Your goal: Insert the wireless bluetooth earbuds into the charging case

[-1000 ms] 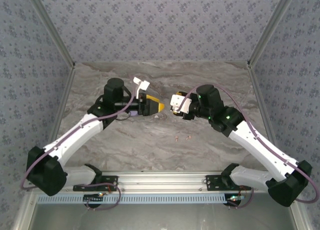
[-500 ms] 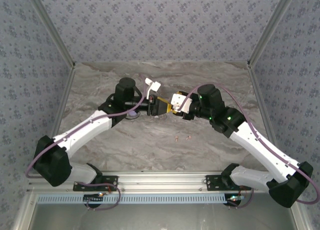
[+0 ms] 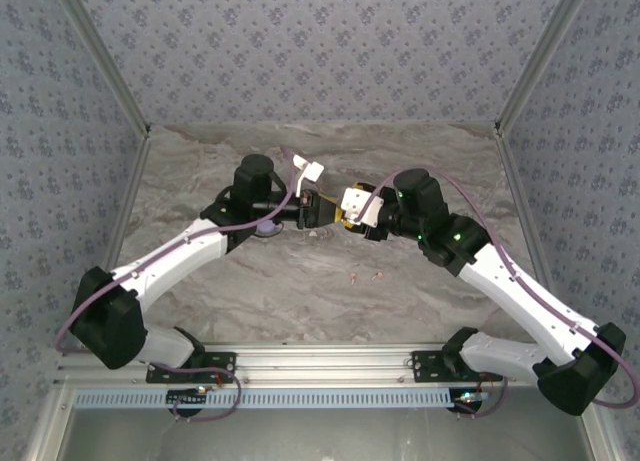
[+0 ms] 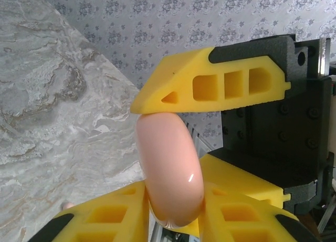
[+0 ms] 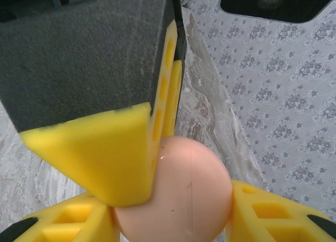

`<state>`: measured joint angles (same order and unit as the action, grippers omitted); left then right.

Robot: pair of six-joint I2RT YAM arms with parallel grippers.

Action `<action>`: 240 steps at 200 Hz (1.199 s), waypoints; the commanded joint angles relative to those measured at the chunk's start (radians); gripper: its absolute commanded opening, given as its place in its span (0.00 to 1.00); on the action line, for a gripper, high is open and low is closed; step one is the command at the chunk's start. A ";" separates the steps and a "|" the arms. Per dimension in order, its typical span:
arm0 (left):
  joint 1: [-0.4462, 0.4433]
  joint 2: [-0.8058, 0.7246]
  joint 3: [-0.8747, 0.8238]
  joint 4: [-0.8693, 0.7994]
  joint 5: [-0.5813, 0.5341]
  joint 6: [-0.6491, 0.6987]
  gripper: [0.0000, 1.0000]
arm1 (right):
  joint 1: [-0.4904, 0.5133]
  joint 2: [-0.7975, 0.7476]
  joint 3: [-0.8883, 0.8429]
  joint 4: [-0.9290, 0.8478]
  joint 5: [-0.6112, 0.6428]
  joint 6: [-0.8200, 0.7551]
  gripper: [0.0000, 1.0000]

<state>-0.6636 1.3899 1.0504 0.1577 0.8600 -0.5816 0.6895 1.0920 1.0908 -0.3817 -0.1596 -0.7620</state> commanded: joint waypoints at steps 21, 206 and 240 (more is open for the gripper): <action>-0.010 0.012 0.042 0.034 0.009 0.012 0.24 | 0.021 0.027 0.037 -0.028 -0.025 0.012 0.49; -0.014 -0.111 -0.079 0.108 -0.169 0.299 0.09 | -0.105 -0.141 -0.048 0.030 -0.237 0.291 1.00; -0.014 -0.165 -0.161 0.244 -0.200 0.444 0.05 | -0.201 -0.201 -0.112 0.137 -0.385 0.442 1.00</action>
<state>-0.6697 1.2751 0.9310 0.2546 0.7006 -0.2928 0.5385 0.9104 1.0172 -0.3405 -0.3988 -0.4751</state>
